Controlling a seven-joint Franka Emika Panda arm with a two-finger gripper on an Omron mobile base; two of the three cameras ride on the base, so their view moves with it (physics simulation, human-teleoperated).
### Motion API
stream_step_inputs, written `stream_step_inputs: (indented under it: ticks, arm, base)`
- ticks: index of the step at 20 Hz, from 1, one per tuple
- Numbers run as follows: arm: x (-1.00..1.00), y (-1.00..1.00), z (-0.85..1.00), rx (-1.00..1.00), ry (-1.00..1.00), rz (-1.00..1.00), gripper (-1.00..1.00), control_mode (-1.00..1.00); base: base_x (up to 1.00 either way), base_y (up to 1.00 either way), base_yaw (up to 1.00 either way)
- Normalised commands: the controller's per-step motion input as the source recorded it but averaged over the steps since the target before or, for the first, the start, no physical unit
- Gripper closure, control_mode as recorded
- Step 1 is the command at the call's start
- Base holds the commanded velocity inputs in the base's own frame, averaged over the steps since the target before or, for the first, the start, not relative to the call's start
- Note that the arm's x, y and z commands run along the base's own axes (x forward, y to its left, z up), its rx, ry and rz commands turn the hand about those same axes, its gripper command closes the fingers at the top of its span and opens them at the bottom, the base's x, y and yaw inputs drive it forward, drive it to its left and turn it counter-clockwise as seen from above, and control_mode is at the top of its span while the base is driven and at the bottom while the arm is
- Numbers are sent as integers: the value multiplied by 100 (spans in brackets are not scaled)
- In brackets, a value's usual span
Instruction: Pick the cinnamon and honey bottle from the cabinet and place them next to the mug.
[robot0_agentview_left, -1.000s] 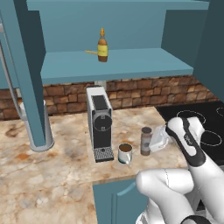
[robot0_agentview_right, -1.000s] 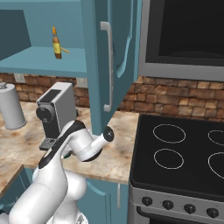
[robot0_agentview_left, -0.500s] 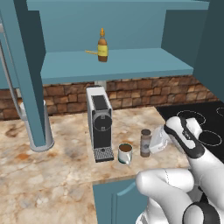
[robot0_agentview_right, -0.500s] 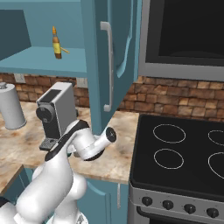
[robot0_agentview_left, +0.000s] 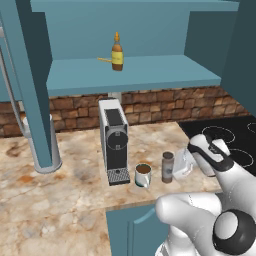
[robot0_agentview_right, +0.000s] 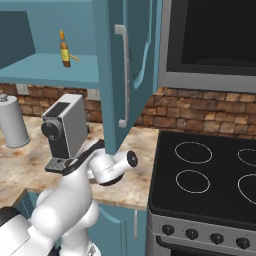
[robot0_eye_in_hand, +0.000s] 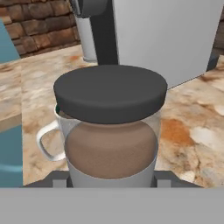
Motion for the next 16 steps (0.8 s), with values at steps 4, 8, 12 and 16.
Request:
stream_step_inputs:
  ticks: [4,8,12,16]
  arm:
    - [0,9,-27,0,-15,1,100,-100]
    - [0,11,-21,0,-16,2,100,-100]
    - [0,12,-20,0,-14,2,100,-100]
    - [2,12,-17,0,-9,2,100,-100]
  base:
    - [0,0,0]
    - [0,0,0]
    - [0,0,0]
    - [0,0,0]
